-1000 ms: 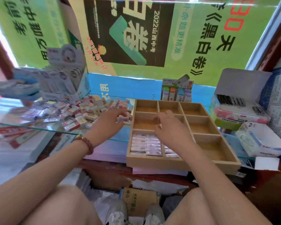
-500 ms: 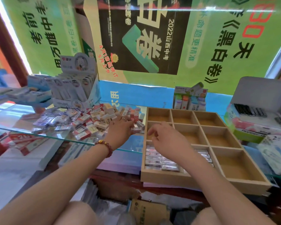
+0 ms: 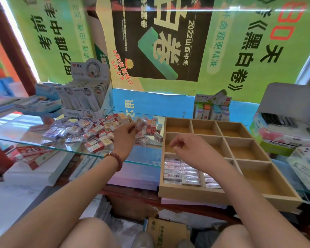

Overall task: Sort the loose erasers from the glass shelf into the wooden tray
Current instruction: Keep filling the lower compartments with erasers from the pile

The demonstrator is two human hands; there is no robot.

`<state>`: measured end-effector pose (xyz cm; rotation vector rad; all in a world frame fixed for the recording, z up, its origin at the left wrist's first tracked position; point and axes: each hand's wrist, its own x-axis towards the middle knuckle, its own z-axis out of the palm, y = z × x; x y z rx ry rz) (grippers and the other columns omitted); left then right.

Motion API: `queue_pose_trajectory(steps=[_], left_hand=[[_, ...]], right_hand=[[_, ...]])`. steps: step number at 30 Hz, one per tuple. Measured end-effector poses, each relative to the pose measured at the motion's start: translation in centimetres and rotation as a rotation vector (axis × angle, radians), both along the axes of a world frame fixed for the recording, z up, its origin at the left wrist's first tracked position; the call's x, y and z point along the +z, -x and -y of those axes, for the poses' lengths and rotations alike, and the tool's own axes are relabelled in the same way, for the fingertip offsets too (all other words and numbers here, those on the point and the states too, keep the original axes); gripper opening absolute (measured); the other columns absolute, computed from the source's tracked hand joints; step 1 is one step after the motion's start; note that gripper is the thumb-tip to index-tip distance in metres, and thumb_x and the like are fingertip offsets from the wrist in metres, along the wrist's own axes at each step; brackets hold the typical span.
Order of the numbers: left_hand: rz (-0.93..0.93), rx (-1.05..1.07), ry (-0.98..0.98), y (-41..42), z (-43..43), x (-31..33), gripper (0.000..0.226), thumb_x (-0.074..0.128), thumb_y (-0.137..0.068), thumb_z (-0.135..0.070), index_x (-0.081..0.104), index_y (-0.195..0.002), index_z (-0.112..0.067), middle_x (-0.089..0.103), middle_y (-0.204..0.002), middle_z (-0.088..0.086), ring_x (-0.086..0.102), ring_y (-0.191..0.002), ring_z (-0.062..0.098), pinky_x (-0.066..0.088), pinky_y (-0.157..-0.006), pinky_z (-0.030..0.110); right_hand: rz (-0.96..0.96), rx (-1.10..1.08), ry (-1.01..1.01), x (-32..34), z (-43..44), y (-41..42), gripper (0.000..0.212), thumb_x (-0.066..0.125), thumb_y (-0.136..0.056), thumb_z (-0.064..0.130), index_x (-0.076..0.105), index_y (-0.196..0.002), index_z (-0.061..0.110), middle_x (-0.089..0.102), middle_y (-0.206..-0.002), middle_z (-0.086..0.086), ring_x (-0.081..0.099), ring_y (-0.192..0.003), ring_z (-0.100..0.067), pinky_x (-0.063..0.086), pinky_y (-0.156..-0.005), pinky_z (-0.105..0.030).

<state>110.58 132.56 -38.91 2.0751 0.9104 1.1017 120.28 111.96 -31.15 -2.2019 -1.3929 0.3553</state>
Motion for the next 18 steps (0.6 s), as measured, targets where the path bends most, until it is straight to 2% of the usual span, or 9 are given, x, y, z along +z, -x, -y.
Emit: queue_pose_trajectory(steps=[2, 3, 5, 7, 9, 12, 15, 16, 18], left_hand=[[0.144, 0.018, 0.272, 0.1, -0.4, 0.1, 0.028, 0.061, -0.09, -0.017, 0.059, -0.068, 0.002, 0.048, -0.063, 0.014, 0.039, -0.064, 0.015, 0.029, -0.06, 0.028], [0.205, -0.001, 0.397, 0.2, -0.4, 0.1, 0.023, 0.061, -0.09, -0.017, 0.059, -0.071, -0.003, 0.048, -0.068, 0.012, 0.041, -0.068, 0.016, 0.032, -0.062, 0.029], [0.286, -0.087, 0.559, 0.6, 0.1, 0.8, 0.011, 0.06, -0.091, -0.017, 0.065, -0.085, -0.008, 0.058, -0.079, 0.01, 0.053, -0.073, 0.019, 0.045, -0.062, 0.028], [0.328, -0.233, 0.664, 1.1, 1.4, 2.3, 0.014, 0.058, -0.091, -0.01, 0.066, -0.099, -0.003, 0.068, -0.091, 0.008, 0.065, -0.08, 0.02, 0.055, -0.062, 0.022], [0.255, -0.352, 0.646, 1.4, 3.1, 4.0, 0.015, 0.059, -0.089, -0.006, 0.068, -0.101, -0.004, 0.072, -0.089, 0.004, 0.068, -0.082, 0.016, 0.058, -0.062, 0.022], [0.028, -0.468, 0.5, 1.6, 5.7, 6.0, 0.019, 0.063, -0.085, -0.004, 0.069, -0.103, -0.005, 0.072, -0.084, 0.003, 0.068, -0.074, 0.006, 0.057, -0.058, 0.021], [-0.049, -0.553, 0.421, 1.5, 7.9, 6.8, 0.019, 0.067, -0.083, -0.009, 0.071, -0.101, -0.005, 0.072, -0.088, 0.011, 0.069, -0.076, 0.011, 0.057, -0.06, 0.023], [-0.051, -0.569, 0.42, 1.5, 8.5, 6.9, 0.017, 0.067, -0.083, -0.009, 0.072, -0.099, -0.006, 0.072, -0.086, 0.011, 0.069, -0.076, 0.011, 0.058, -0.06, 0.024], [-0.051, -0.578, 0.454, 1.4, 9.3, 6.6, 0.014, 0.068, -0.082, -0.006, 0.072, -0.095, -0.008, 0.071, -0.085, 0.01, 0.069, -0.074, 0.01, 0.058, -0.059, 0.024]], right_hand=[[-0.027, 0.0, -0.011, -0.2, -0.1, -0.1, 0.024, 0.045, -0.094, 0.016, 0.063, -0.109, 0.025, 0.054, -0.087, 0.015, 0.056, -0.081, -0.004, 0.049, -0.071, -0.021], [-0.036, 0.002, -0.021, -0.3, -0.1, -0.1, 0.024, 0.045, -0.094, 0.016, 0.062, -0.11, 0.024, 0.054, -0.086, 0.017, 0.054, -0.079, -0.003, 0.047, -0.068, -0.019], [-0.058, 0.011, -0.055, -0.3, -0.2, -0.2, 0.024, 0.046, -0.096, 0.018, 0.058, -0.116, 0.025, 0.055, -0.089, 0.017, 0.052, -0.078, -0.001, 0.042, -0.064, -0.013], [-0.091, 0.023, -0.117, -0.2, -0.3, -0.1, 0.028, 0.045, -0.099, 0.022, 0.049, -0.125, 0.029, 0.055, -0.088, 0.018, 0.054, -0.076, -0.003, 0.043, -0.062, -0.015], [-0.119, 0.03, -0.198, 0.1, -0.3, 0.0, 0.034, 0.044, -0.1, 0.024, 0.041, -0.133, 0.033, 0.057, -0.085, 0.009, 0.058, -0.075, -0.011, 0.048, -0.064, -0.026], [-0.146, 0.05, -0.299, 0.2, -0.4, 0.1, 0.044, 0.046, -0.099, 0.027, 0.035, -0.14, 0.037, 0.058, -0.098, 0.003, 0.06, -0.084, -0.011, 0.046, -0.07, -0.024], [-0.159, 0.069, -0.35, 0.1, -0.4, 0.1, 0.038, 0.055, -0.094, 0.025, 0.05, -0.13, 0.034, 0.055, -0.113, 0.007, 0.057, -0.1, -0.009, 0.046, -0.085, -0.026], [-0.148, 0.072, -0.349, 0.1, -0.3, 0.0, 0.032, 0.058, -0.092, 0.022, 0.058, -0.123, 0.032, 0.056, -0.114, 0.007, 0.055, -0.1, -0.008, 0.046, -0.086, -0.024], [-0.103, 0.069, -0.315, 0.1, 0.1, -0.4, 0.023, 0.061, -0.089, 0.018, 0.067, -0.109, 0.028, 0.059, -0.109, 0.006, 0.054, -0.093, -0.006, 0.044, -0.079, -0.019]])
